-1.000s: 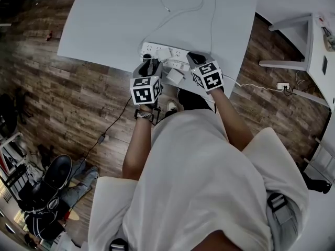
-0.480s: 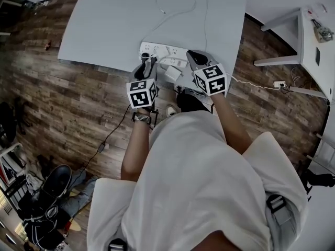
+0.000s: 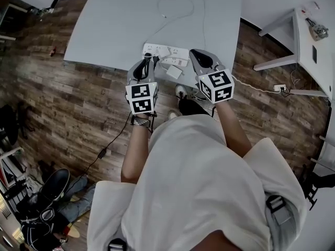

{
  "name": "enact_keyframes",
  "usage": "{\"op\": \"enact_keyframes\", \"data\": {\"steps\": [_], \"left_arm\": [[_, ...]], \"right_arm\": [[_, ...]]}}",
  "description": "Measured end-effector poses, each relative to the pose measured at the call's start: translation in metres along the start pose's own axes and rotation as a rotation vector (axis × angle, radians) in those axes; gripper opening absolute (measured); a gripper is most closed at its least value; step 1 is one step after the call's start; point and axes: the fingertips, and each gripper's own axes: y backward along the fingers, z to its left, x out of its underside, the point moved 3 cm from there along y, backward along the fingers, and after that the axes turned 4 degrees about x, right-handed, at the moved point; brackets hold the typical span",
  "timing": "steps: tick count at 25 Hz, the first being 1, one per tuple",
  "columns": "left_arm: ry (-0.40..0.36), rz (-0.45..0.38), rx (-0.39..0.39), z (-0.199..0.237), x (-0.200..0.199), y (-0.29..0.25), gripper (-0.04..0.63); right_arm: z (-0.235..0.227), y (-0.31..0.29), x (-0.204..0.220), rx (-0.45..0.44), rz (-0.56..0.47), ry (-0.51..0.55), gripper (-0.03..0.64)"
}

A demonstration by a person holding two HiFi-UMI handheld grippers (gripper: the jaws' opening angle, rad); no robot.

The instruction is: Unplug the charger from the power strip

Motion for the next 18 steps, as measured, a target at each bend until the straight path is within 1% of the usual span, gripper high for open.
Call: {"op": "enact_keyframes", "data": {"steps": [3, 5, 7, 10, 15, 18], "left_arm": [[-0.079, -0.048, -0.018, -0.006, -0.02, 0.014, 0.029], [-0.11, -0.093, -0.031, -0.01, -0.034, 0.026, 0.005], [-0.128, -0.137, -0.042, -0.012, -0.05, 0.038, 0.005], [-0.154, -0.206, -0.054, -0.013, -0.076, 0.054, 0.005], [-0.234, -0.326, -0.094, -0.012, -0.129, 0.079, 0.005], [-0.274, -0.394, -0.102, -0.014, -0.158, 0.092, 0.005]], "right_arm": [[0.005, 0.014, -0.021, 0.006, -0.063, 0.006, 0.003], [0.007, 0.023, -0.035, 0.008, -0.101, 0.005, 0.003], [0.009, 0.033, -0.049, 0.009, -0.139, -0.002, 0.002], [0.011, 0.045, -0.071, 0.022, -0.193, 0.027, 0.002], [0.01, 0.062, -0.107, 0.037, -0.277, 0.096, 0.002], [0.01, 0.073, -0.131, 0.021, -0.327, 0.09, 0.002]]}}
